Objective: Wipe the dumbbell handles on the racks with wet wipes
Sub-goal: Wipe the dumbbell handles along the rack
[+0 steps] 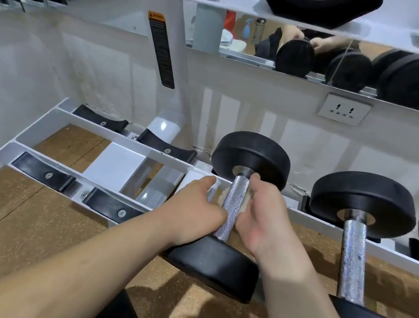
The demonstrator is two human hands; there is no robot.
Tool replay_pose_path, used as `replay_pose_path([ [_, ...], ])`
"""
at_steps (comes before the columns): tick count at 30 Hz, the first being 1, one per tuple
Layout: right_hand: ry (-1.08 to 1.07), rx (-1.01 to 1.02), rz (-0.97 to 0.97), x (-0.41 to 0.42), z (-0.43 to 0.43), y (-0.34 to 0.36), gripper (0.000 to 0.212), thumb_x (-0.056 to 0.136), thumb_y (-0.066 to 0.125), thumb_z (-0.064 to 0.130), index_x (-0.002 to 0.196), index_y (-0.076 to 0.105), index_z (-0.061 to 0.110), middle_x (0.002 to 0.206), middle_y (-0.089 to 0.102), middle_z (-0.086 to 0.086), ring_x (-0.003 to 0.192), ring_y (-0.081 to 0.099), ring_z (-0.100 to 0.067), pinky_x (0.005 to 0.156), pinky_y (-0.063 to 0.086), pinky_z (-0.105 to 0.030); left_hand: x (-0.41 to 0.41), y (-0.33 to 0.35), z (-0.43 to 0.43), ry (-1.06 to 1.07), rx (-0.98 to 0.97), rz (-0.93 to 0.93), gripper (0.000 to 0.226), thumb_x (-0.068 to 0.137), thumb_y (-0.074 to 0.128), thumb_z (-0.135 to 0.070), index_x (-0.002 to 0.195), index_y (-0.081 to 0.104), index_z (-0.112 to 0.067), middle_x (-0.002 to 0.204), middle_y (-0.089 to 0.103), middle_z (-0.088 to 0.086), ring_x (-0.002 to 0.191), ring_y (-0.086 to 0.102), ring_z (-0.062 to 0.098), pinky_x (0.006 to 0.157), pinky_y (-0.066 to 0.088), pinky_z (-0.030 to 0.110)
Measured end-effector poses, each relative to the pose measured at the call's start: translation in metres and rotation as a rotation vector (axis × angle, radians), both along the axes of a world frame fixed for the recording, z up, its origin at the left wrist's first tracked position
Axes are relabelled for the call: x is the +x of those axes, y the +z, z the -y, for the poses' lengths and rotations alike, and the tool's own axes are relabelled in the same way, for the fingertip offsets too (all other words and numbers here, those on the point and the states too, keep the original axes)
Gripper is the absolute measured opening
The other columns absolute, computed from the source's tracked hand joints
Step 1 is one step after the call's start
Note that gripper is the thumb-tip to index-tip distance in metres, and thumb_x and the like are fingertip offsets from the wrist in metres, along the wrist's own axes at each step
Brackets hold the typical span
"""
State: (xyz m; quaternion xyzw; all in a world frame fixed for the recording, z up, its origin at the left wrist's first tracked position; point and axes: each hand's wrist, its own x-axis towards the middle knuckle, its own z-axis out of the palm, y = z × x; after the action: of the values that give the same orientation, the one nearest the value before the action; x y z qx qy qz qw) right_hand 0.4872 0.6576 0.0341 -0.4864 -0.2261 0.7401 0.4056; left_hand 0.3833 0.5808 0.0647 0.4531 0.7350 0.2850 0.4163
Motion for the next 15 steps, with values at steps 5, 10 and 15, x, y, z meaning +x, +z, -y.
replay_pose_path([
  [5, 0.084, 0.037, 0.092, 0.001, 0.009, -0.001, 0.016, 0.107, 0.053, 0.018, 0.109, 0.062, 0.004, 0.080, 0.069, -0.012, 0.068, 0.070, -0.024, 0.065, 0.058, -0.033, 0.000, 0.000, 0.000, 0.014, -0.023, 0.005, 0.074, 0.089, 0.057, -0.015, 0.157, 0.033, -0.030, 0.120, 0.067, -0.006, 0.085, 0.065, 0.003, 0.068, 0.049, 0.019],
  [10, 0.191, 0.033, 0.164, 0.007, 0.017, 0.003, 0.027, 0.112, 0.041, 0.021, 0.108, 0.062, 0.004, 0.074, 0.072, -0.009, 0.060, 0.069, -0.019, 0.065, 0.055, -0.036, 0.000, 0.001, 0.002, 0.025, -0.042, 0.037, 0.077, 0.086, 0.057, -0.015, 0.158, 0.033, -0.033, 0.136, 0.064, 0.002, 0.083, 0.062, 0.002, 0.055, 0.043, 0.011],
  [15, 0.452, 0.091, 0.379, 0.033, 0.042, 0.014, 0.026, 0.110, 0.040, 0.012, 0.103, 0.062, -0.001, 0.052, 0.063, 0.002, 0.042, 0.060, -0.008, 0.045, 0.047, -0.015, -0.003, -0.002, -0.001, 0.029, -0.025, 0.016, 0.078, 0.085, 0.058, -0.014, 0.158, 0.034, -0.032, 0.150, 0.054, 0.000, 0.115, 0.060, 0.017, 0.068, 0.041, 0.017],
])
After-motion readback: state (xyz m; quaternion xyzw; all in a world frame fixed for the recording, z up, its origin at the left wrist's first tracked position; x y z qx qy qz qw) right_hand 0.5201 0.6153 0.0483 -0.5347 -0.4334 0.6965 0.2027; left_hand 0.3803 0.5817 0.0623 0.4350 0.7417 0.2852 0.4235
